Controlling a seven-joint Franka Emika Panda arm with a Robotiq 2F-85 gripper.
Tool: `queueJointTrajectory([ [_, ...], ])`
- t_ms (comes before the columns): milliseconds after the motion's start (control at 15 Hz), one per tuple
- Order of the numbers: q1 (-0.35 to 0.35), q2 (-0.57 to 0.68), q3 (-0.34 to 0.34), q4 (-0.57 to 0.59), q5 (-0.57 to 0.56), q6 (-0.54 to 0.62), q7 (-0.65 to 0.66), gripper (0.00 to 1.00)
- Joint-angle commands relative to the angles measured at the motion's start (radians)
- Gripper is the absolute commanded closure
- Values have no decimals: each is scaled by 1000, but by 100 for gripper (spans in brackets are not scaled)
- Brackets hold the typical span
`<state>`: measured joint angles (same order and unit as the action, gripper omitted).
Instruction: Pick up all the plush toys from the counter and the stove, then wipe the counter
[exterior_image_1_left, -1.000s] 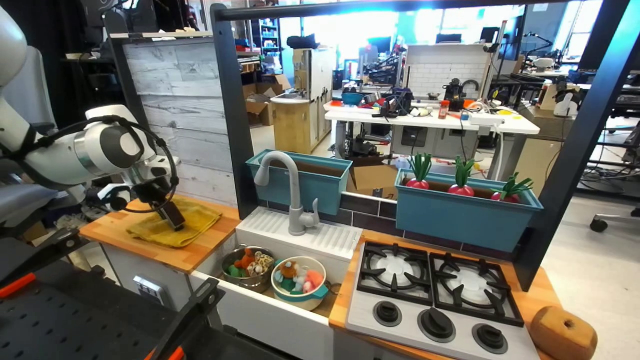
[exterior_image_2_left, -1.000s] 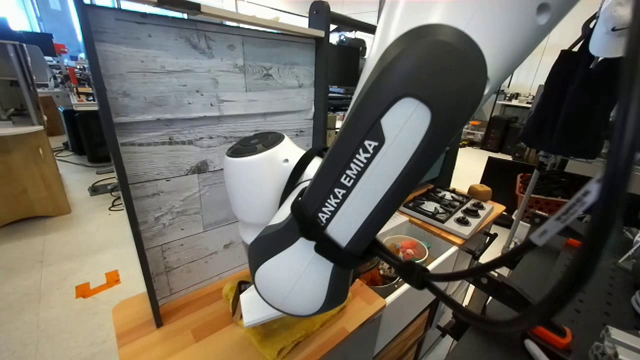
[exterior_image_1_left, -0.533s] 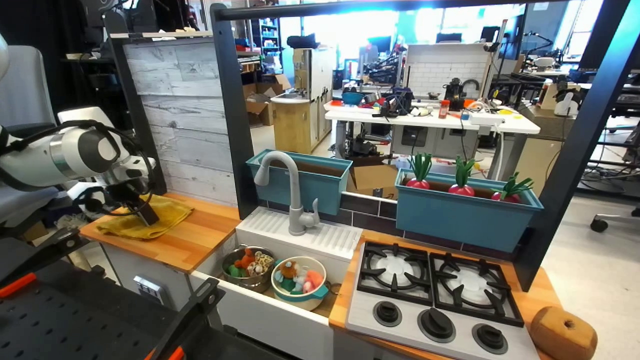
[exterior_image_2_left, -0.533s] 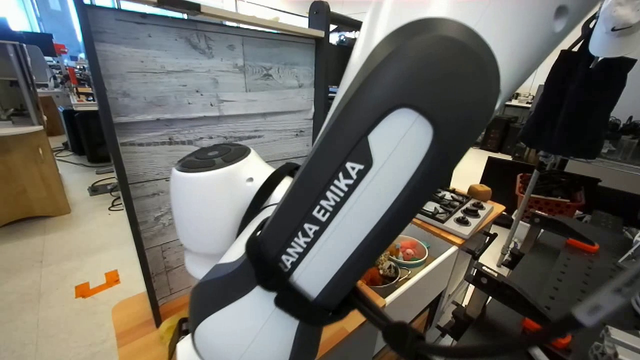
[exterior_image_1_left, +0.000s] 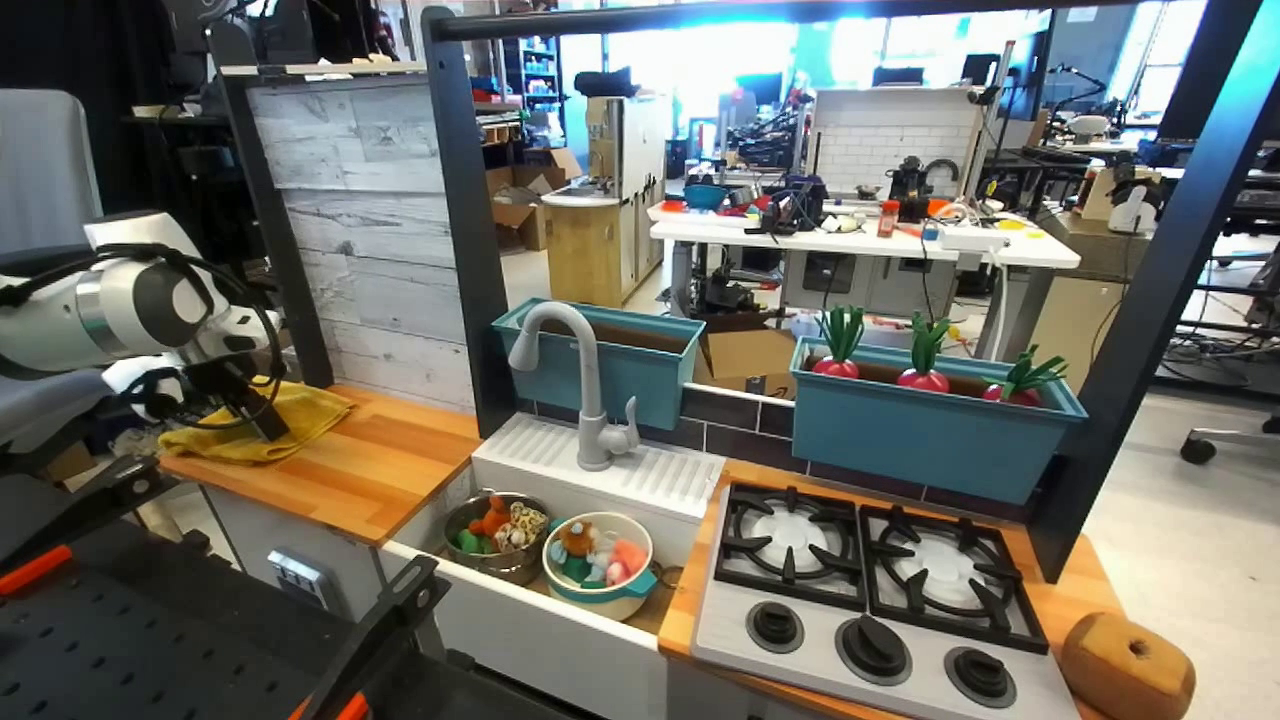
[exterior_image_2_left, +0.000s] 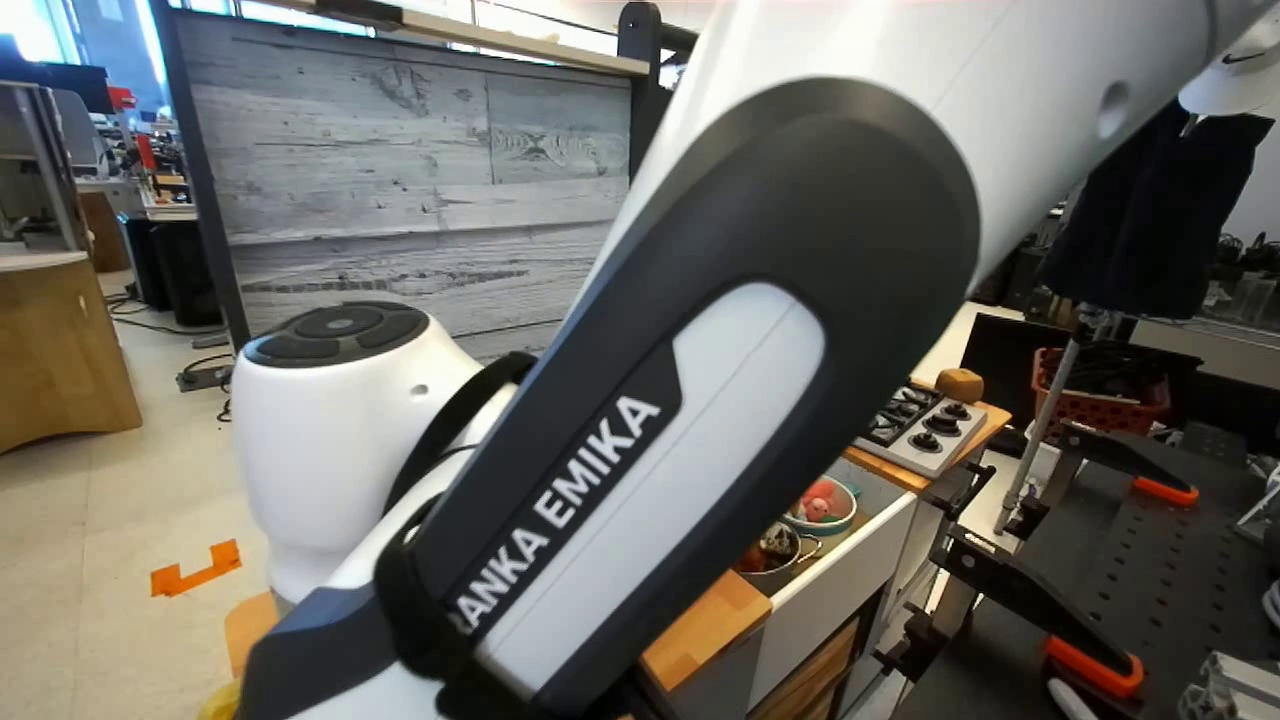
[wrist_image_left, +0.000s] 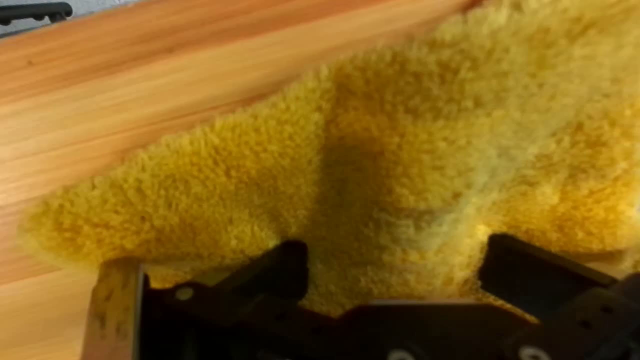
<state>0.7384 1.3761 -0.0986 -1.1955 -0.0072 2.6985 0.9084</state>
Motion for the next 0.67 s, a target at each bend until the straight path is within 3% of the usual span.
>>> queueJointTrajectory([
  [0, -54, -26, -28, -92, 19, 15, 25, 0],
  [333, -100, -99, -71, -223, 24, -1, 45, 0],
  [600, -93, -48, -39, -137, -8, -6, 15, 0],
])
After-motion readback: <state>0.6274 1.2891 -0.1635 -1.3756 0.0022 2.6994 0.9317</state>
